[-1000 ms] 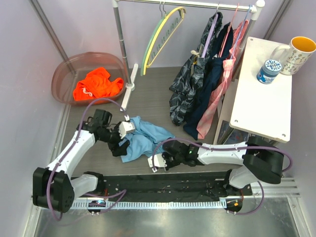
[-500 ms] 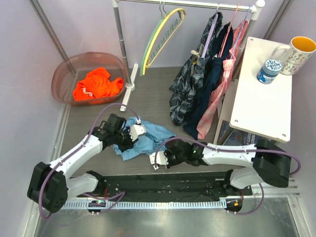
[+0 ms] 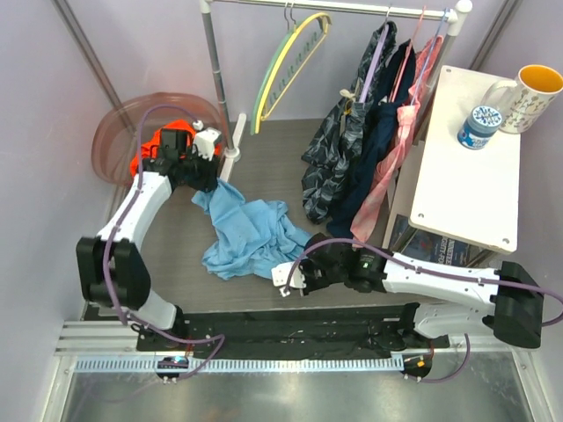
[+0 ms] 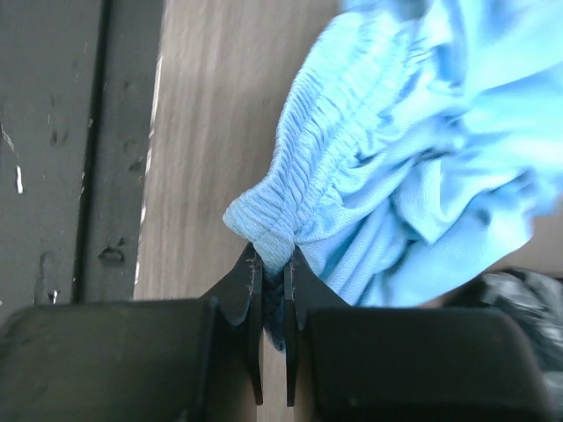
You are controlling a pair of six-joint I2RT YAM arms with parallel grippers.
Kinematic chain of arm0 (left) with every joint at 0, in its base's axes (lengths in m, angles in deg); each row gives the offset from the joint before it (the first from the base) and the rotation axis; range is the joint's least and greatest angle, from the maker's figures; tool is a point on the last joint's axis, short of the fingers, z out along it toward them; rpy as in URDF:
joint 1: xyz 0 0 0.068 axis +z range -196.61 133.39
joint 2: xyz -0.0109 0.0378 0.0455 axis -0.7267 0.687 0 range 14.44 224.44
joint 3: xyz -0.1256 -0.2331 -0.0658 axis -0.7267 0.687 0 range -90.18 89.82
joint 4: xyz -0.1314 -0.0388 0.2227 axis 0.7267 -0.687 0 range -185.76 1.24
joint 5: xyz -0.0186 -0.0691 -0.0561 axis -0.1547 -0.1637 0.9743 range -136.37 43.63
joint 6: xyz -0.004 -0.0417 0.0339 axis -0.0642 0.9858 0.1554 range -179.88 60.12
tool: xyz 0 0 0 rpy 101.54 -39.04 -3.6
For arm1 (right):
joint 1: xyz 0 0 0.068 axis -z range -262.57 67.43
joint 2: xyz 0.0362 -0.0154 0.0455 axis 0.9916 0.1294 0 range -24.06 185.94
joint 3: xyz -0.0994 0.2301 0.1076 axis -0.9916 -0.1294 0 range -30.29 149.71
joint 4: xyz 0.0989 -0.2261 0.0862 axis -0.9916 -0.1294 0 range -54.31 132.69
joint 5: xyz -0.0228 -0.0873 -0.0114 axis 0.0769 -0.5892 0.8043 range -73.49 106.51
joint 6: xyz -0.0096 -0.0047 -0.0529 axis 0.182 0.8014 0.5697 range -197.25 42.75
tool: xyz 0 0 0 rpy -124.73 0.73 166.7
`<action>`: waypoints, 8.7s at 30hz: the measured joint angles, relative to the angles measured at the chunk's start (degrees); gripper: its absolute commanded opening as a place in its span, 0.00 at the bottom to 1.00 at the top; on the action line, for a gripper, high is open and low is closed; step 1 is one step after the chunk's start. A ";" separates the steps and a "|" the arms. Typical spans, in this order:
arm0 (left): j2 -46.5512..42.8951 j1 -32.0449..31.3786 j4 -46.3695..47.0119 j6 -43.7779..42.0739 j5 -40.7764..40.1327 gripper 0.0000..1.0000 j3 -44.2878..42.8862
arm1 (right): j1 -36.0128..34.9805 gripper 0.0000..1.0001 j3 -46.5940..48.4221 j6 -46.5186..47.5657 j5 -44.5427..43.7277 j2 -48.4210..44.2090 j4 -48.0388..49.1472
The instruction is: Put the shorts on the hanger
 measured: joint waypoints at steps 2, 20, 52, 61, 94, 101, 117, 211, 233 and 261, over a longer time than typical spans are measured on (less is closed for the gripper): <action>5.70 2.23 0.02 1.27 1.51 0.73 -1.66 | 0.02 0.01 2.82 -0.87 -0.17 -1.09 -1.27; -30.51 18.27 -34.69 -51.65 31.41 0.83 29.31 | 12.24 0.01 28.44 -14.40 -2.23 8.81 -1.53; -31.06 -24.72 3.74 -16.46 -2.97 0.00 41.31 | 13.64 0.01 33.51 -20.17 -2.86 13.40 -1.51; -43.67 -18.84 -12.72 -9.40 -1.60 0.00 7.78 | 14.01 0.01 39.78 -19.67 -5.31 3.50 -4.83; -14.10 9.51 -23.17 -7.87 7.98 0.17 -8.48 | 29.68 0.01 42.14 -31.01 9.60 16.57 1.57; -14.67 11.65 -34.05 -23.78 19.98 0.12 0.98 | 29.29 0.01 28.89 -34.36 17.90 9.40 2.23; -5.57 11.69 -22.32 -18.91 13.16 0.39 22.45 | 28.20 0.55 20.11 -33.64 16.72 25.62 1.42; -40.92 11.76 6.21 24.17 10.10 1.00 3.43 | 36.96 0.18 93.61 -89.53 -3.89 47.36 6.29; -40.92 11.76 8.00 24.85 11.15 1.00 3.98 | 37.03 0.01 92.37 -89.85 -2.49 47.23 6.45; -41.07 11.76 8.15 25.86 12.59 1.00 4.63 | 37.00 0.01 69.07 -89.29 2.75 34.53 22.10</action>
